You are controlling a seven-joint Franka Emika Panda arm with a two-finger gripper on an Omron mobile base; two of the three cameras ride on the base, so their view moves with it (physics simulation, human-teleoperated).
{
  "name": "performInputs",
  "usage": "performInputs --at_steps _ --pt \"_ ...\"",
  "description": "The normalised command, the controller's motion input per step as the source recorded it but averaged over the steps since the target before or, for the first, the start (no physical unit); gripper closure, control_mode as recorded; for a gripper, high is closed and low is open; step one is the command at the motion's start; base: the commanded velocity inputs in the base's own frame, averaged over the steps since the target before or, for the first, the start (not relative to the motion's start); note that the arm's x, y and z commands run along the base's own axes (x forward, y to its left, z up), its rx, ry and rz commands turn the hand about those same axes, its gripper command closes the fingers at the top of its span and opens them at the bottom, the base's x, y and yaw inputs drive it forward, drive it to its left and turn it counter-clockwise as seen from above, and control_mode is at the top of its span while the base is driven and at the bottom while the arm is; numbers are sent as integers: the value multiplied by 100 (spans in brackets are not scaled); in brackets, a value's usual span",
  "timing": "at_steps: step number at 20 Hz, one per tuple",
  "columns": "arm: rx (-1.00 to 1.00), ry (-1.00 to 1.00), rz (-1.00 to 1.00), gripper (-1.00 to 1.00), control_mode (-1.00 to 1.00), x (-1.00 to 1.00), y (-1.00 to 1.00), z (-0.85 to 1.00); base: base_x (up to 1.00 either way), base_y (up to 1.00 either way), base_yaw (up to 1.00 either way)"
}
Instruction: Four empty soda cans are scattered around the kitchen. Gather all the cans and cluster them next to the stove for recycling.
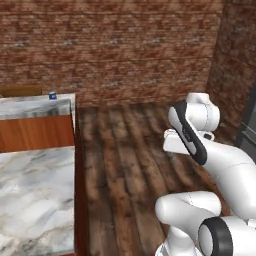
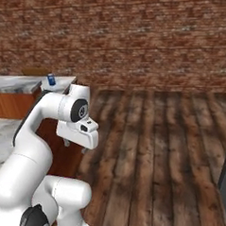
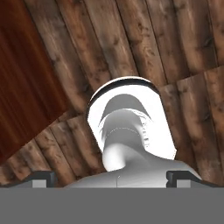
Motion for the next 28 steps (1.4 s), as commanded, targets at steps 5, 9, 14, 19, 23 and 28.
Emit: performInputs --at_steps 5,9,14,19,23,28 --pt "0 0 0 -100 100 0 0 0 91 -33 5" --pt "0 0 0 -100 100 0 0 0 90 -37 9" --pt "0 0 0 -100 100 0 0 0 84 -35 11" --pt "0 0 0 -100 100 0 0 0 91 -35 13" --pt "0 0 0 -100 100 0 0 0 88 -36 15" --pt "0 0 0 -100 100 0 0 0 89 -40 16"
